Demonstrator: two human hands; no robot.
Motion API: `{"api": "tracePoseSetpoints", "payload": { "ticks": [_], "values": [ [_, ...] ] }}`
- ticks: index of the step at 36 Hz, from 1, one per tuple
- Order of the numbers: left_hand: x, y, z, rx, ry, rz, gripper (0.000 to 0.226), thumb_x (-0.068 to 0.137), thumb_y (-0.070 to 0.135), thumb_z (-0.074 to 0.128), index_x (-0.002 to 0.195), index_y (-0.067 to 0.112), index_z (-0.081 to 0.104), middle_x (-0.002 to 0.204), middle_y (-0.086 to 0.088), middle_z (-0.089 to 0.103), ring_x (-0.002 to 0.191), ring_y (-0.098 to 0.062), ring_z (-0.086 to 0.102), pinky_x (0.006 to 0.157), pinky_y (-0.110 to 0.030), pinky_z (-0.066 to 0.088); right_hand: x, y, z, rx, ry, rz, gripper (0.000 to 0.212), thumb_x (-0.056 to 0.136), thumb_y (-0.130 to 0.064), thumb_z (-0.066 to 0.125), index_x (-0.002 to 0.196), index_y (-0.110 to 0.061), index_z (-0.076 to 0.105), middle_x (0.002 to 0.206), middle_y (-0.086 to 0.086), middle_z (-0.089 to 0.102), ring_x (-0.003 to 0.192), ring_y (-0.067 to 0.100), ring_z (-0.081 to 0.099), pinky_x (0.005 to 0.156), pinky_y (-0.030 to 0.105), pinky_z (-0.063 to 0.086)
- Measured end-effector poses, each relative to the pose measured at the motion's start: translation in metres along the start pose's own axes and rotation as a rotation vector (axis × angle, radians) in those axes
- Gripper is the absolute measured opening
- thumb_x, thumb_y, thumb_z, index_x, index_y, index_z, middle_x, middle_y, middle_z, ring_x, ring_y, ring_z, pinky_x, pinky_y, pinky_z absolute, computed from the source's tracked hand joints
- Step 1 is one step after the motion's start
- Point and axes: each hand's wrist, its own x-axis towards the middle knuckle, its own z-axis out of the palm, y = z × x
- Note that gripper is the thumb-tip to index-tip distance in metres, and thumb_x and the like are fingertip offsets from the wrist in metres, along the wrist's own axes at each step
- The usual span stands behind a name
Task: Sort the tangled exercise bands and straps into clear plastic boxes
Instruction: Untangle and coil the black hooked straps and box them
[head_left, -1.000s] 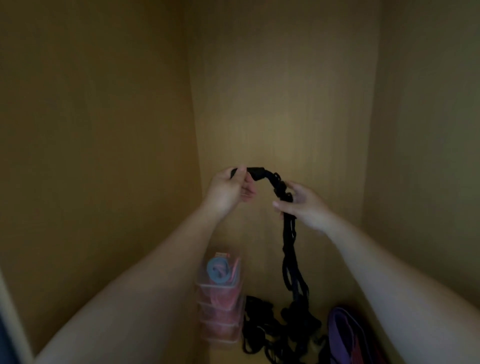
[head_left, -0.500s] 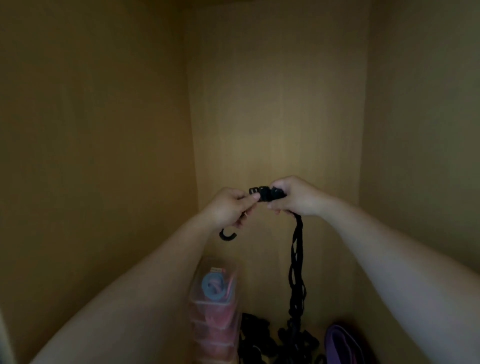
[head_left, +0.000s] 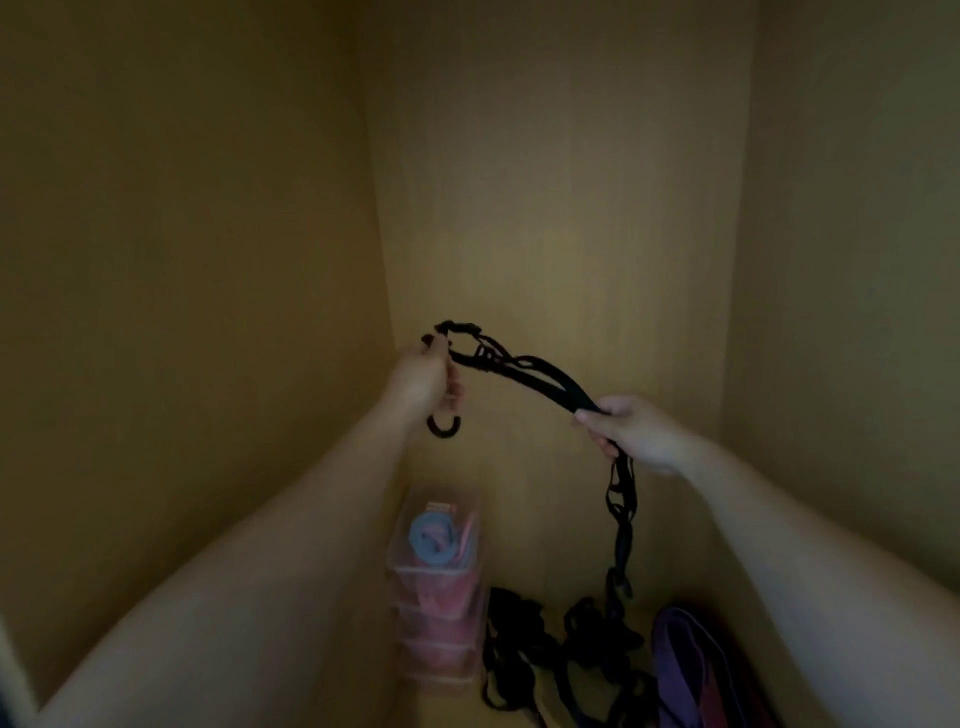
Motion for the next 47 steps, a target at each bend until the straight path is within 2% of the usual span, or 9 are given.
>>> {"api": "tracePoseSetpoints", "payload": {
  "ticks": [3,6,16,24,27,31,36,39,47],
  "values": [
    [-0.009,-0.034,0.02,-0.119,-0.132,-0.08,0.039,0.098,0.042,0.048,0.117,0.008,0.053,0.097,-0.014,0.069,0.073,-0.023,0.068,0.068,-0.032,0.059,-0.001,-0.015,0.01,-0.153,-0.059,-0.014,0.023,0.099,-0.03,0.052,0.087,-0.017,0.066,0.057,-0.009,0.051,0.053,0.009,0.048,0.055,0.021,0.039],
    [-0.019,-0.058,0.036,-0.104,-0.244,-0.107,0.049,0.085,0.047,0.066,0.119,0.012,0.059,0.104,-0.014,0.071,0.091,-0.027,0.071,0.087,-0.042,0.056,-0.001,-0.024,0.023,-0.216,-0.094,-0.034,0.027,0.099,-0.028,0.051,0.083,-0.01,0.063,0.06,-0.006,0.048,0.052,0.008,0.045,0.053,0.021,0.036],
    [-0.017,-0.074,0.061,-0.291,-0.132,-0.068,0.026,0.081,-0.001,0.072,0.106,0.002,0.065,0.101,-0.016,0.072,0.09,-0.028,0.071,0.074,-0.037,0.059,0.0,-0.009,0.051,-0.212,-0.136,-0.08,0.022,0.096,-0.022,0.057,0.093,-0.005,0.07,0.065,-0.005,0.057,0.053,0.0,0.051,0.057,0.017,0.042],
    [-0.001,-0.055,0.043,-0.322,0.025,0.077,0.026,0.084,-0.006,0.067,0.089,0.016,0.054,0.088,-0.004,0.064,0.072,-0.015,0.067,0.066,-0.027,0.058,-0.006,0.037,0.057,-0.008,-0.162,0.113,0.024,0.083,-0.01,0.073,0.106,-0.013,0.066,0.099,0.001,0.069,0.088,0.012,0.066,0.08,0.023,0.051],
    [0.007,-0.058,0.036,-0.252,0.039,0.117,0.026,0.086,-0.005,0.065,0.087,0.018,0.053,0.089,-0.002,0.063,0.079,-0.018,0.066,0.067,-0.028,0.058,-0.008,0.054,0.058,-0.068,-0.117,0.137,0.016,0.085,-0.005,0.067,0.098,-0.013,0.067,0.098,0.01,0.068,0.093,0.023,0.065,0.083,0.031,0.048],
    [0.007,-0.074,0.028,0.036,-0.063,0.224,0.024,0.092,0.002,0.058,0.083,0.023,0.052,0.085,0.002,0.061,0.081,-0.017,0.062,0.069,-0.02,0.051,-0.008,0.06,0.052,0.042,-0.108,0.169,0.016,0.083,-0.007,0.072,0.095,-0.017,0.066,0.079,0.004,0.065,0.065,0.013,0.062,0.064,0.025,0.05],
    [0.005,-0.103,0.025,0.31,-0.224,0.248,0.034,0.092,-0.007,0.051,0.083,0.023,0.064,0.084,0.005,0.062,0.081,-0.013,0.057,0.058,-0.007,0.04,-0.002,0.052,0.035,0.229,-0.175,0.191,0.035,0.074,0.003,0.076,0.103,-0.015,0.067,0.105,0.005,0.069,0.095,0.016,0.066,0.079,0.022,0.051],
    [0.004,-0.114,0.024,0.422,-0.287,0.209,0.027,0.09,-0.008,0.047,0.091,0.012,0.066,0.08,0.0,0.059,0.074,-0.015,0.055,0.053,-0.013,0.038,0.001,0.05,0.027,0.318,-0.191,0.194,0.036,0.078,0.005,0.071,0.11,-0.011,0.066,0.113,0.01,0.068,0.105,0.02,0.065,0.087,0.025,0.052],
    [-0.014,-0.108,0.044,0.3,-0.487,0.028,0.025,0.089,0.041,0.064,0.073,0.022,0.066,0.053,0.015,0.062,0.05,0.001,0.058,0.046,-0.011,0.039,0.009,0.039,0.051,0.06,-0.097,0.087,0.025,0.077,-0.004,0.077,0.089,-0.025,0.073,0.085,-0.004,0.074,0.077,0.008,0.068,0.076,0.022,0.054]
  ]
}}
